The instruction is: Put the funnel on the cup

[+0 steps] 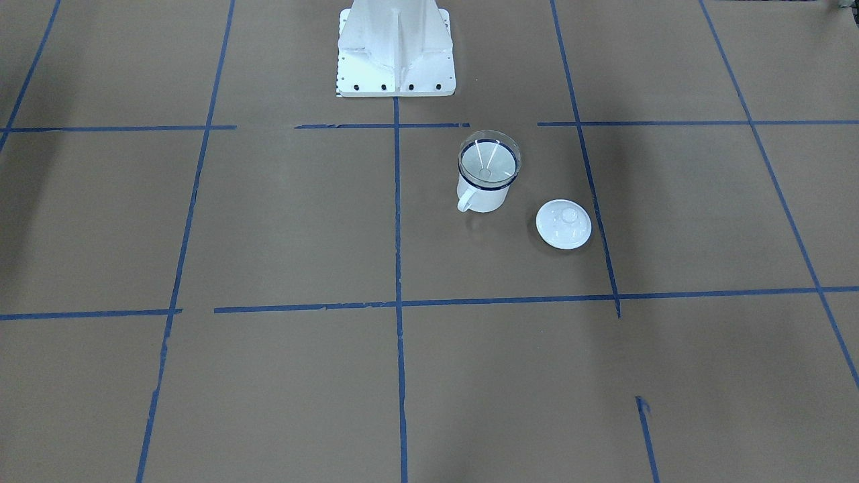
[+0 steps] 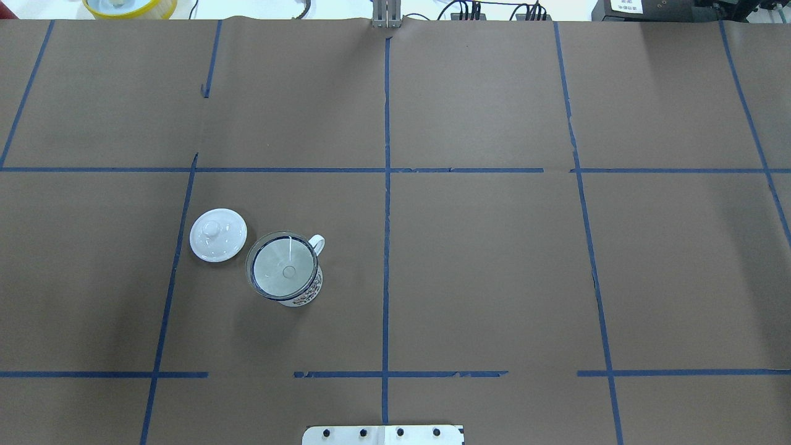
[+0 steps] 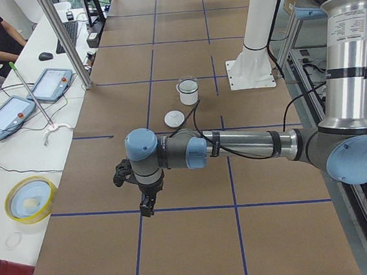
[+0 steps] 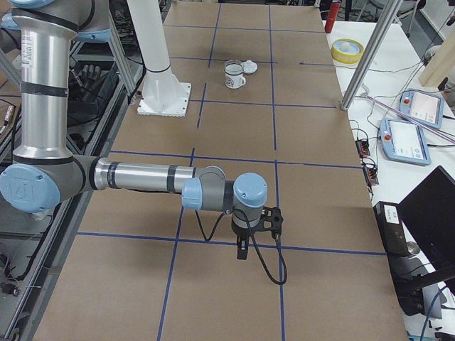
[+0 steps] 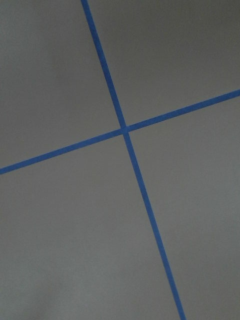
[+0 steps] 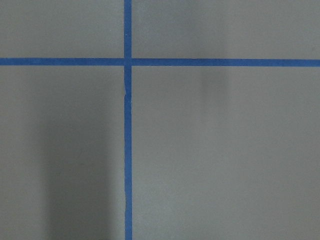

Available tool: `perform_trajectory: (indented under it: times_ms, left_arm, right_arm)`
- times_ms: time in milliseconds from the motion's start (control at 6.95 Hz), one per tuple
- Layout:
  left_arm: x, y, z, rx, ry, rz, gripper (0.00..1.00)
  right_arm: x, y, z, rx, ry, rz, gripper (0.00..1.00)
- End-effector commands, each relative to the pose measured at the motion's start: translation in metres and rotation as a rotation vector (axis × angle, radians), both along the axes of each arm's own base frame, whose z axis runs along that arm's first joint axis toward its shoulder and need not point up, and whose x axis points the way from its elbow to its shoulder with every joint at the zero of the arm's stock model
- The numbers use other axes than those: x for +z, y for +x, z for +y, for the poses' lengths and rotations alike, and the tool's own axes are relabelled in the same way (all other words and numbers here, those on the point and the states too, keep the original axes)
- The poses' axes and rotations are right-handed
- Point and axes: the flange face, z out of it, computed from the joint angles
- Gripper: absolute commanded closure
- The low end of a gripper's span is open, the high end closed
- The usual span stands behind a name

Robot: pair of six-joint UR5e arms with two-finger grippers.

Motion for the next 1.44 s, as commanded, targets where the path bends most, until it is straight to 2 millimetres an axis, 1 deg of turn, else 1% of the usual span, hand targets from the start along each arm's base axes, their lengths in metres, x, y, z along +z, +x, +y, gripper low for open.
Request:
perform_trajectory:
  times_ms: [0, 144, 288, 1295]
  left_arm:
    - [0.0066, 0.0017, 0.0079, 0.0, -0.071, 0.027, 0.0]
    - [0.0126, 0.0019, 0.0132, 0.005, -0.08, 0.029, 0.0]
    - [0.0141, 0.0019, 0.0147, 0.005, -0.084, 0.029, 0.0]
    - [0.0131, 0.002, 0.0145, 0.006, -0.079, 0.03, 0.0]
  right_arm:
    - [0.0002, 0.0, 0.0, 0.0, 0.0, 0.0, 0.0]
    - [0.0002, 0.0, 0.0, 0.0, 0.0, 0.0, 0.0]
    - [0.0002, 0.0, 0.0, 0.0, 0.0, 0.0, 0.0]
    - [0.0002, 0.0, 0.0, 0.0, 0.0, 0.0, 0.0]
